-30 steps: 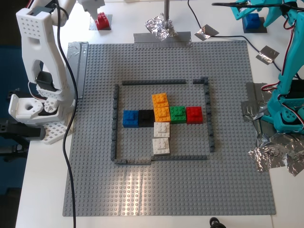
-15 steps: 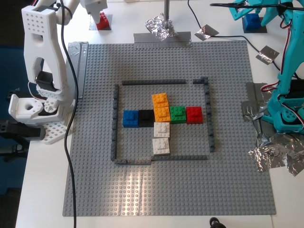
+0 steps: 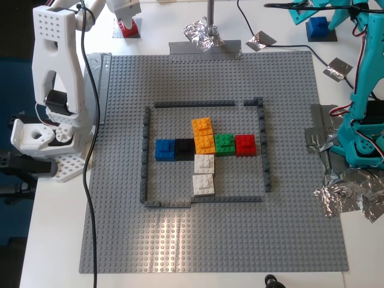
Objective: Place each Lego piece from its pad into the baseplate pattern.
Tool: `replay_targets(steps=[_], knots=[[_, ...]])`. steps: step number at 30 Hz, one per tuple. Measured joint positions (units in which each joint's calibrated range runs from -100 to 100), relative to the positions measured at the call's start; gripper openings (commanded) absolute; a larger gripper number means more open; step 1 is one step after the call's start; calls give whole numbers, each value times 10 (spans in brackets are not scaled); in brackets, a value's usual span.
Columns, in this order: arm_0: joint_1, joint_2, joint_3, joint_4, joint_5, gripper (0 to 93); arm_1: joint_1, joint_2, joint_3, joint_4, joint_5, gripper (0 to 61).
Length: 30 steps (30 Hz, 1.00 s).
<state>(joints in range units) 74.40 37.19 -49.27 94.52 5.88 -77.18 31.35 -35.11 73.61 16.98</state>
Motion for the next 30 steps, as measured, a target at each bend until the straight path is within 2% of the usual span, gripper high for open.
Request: replay_targets(steps=[4, 10, 28, 30], knots=[[1, 30, -39, 1, 0, 245, 1, 15, -27, 0, 0, 274], [1, 40, -46, 1, 0, 245, 1, 26, -55, 10, 0, 274], [-11, 72, -96, 1, 0, 244, 0, 23, -55, 18, 11, 262], [-12, 72, -100, 1, 0, 213, 0, 21, -55, 13, 9, 262]])
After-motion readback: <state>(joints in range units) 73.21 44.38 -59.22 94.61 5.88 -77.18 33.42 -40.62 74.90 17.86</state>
